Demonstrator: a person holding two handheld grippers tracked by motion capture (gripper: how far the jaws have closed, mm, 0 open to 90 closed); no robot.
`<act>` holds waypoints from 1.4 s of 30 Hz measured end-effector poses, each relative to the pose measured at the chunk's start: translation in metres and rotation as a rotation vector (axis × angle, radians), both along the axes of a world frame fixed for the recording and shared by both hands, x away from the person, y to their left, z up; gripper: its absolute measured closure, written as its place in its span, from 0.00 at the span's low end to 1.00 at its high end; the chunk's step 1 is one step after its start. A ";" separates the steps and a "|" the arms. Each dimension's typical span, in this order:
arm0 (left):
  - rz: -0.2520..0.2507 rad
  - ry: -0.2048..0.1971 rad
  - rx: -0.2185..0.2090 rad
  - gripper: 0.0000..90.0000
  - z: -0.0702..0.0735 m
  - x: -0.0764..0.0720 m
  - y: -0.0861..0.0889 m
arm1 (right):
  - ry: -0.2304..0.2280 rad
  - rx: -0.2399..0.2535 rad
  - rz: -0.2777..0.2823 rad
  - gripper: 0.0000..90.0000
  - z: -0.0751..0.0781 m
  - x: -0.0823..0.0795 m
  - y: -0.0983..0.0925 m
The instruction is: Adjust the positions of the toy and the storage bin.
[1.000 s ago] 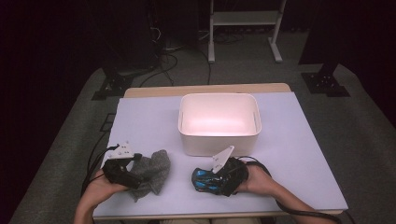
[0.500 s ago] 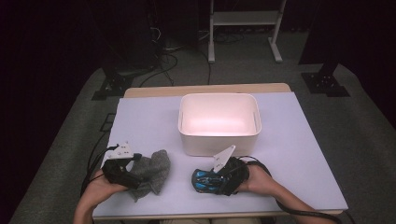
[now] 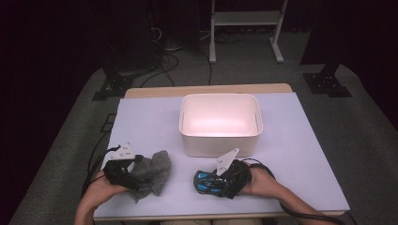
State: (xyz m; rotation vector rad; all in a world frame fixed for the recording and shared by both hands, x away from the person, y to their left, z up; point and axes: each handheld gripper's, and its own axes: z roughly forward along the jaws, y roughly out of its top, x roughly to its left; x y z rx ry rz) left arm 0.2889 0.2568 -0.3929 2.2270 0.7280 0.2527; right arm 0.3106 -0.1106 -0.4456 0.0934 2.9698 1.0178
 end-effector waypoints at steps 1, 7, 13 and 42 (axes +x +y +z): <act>0.000 0.000 0.000 0.10 0.000 0.000 0.000 | 0.003 0.003 -0.003 0.23 0.000 0.000 -0.001; -0.001 0.001 0.002 0.10 0.000 -0.001 0.000 | -0.021 0.028 -0.001 0.25 -0.007 -0.001 -0.008; 0.004 0.000 -0.002 0.10 0.000 -0.001 0.001 | -0.021 0.027 0.007 0.28 -0.006 0.000 -0.009; 0.003 -0.001 -0.007 0.10 -0.001 -0.001 0.002 | -0.010 0.062 0.028 0.28 0.059 -0.003 0.002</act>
